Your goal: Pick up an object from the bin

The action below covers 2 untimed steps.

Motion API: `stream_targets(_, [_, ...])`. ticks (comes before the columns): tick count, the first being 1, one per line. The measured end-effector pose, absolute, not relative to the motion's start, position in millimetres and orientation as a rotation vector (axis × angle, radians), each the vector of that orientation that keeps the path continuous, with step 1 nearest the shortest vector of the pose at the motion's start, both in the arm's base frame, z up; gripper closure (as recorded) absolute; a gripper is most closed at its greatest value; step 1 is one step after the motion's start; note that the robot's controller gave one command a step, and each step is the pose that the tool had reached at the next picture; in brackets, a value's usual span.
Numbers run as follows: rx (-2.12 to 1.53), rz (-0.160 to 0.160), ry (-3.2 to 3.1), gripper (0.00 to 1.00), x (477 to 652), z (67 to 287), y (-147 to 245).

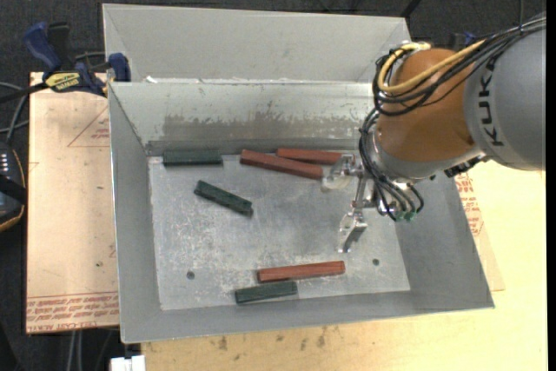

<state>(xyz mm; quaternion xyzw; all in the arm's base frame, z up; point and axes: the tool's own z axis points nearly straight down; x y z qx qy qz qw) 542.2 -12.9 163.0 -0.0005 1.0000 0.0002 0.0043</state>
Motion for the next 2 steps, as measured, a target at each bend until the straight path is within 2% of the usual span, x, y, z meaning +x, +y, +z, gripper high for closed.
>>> stream_targets(1, [-0.017,0.001,3.140,0.00,526.2,107.8,17.4])
stream_targets(2, [0.046,0.005,3.141,0.00,503.4,85.3,-12.2])
